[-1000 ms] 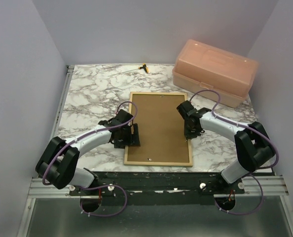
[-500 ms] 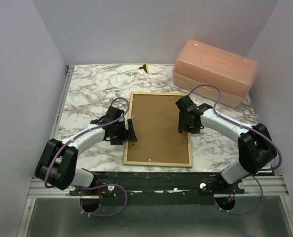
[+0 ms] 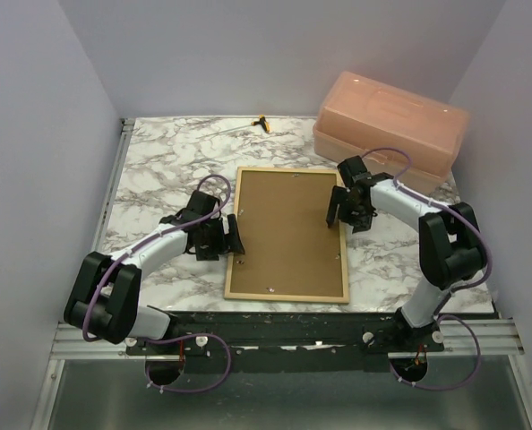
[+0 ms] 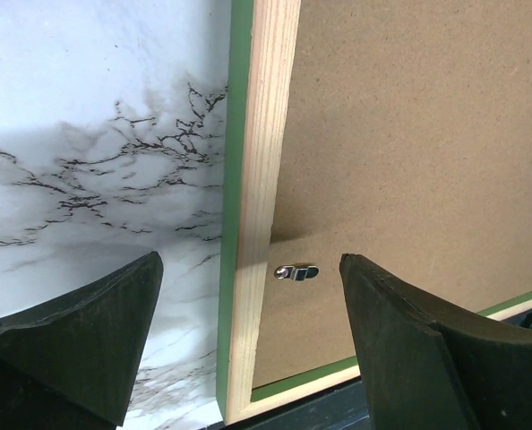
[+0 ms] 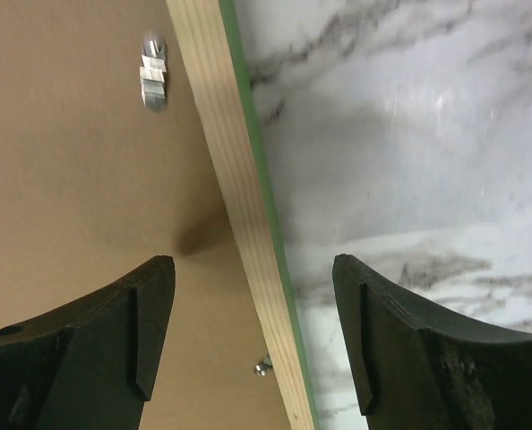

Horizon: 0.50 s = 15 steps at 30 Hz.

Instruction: Put the photo into the frame

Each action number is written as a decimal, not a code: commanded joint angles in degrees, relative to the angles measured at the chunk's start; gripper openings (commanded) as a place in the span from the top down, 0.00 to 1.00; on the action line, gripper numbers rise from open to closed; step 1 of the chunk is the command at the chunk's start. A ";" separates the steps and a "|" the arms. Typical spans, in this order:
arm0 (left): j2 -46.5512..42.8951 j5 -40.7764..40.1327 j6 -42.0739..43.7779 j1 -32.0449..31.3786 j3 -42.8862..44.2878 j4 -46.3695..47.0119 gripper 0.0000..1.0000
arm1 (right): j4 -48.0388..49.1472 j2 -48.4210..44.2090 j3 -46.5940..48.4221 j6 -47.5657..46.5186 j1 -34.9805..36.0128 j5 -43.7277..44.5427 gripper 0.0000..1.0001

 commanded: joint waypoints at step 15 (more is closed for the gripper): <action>3.49 0.07 3.08 0.50 0.64 -0.17 0.19 | 1.23 15.62 16.99 -2.84 -2.12 4.78 0.30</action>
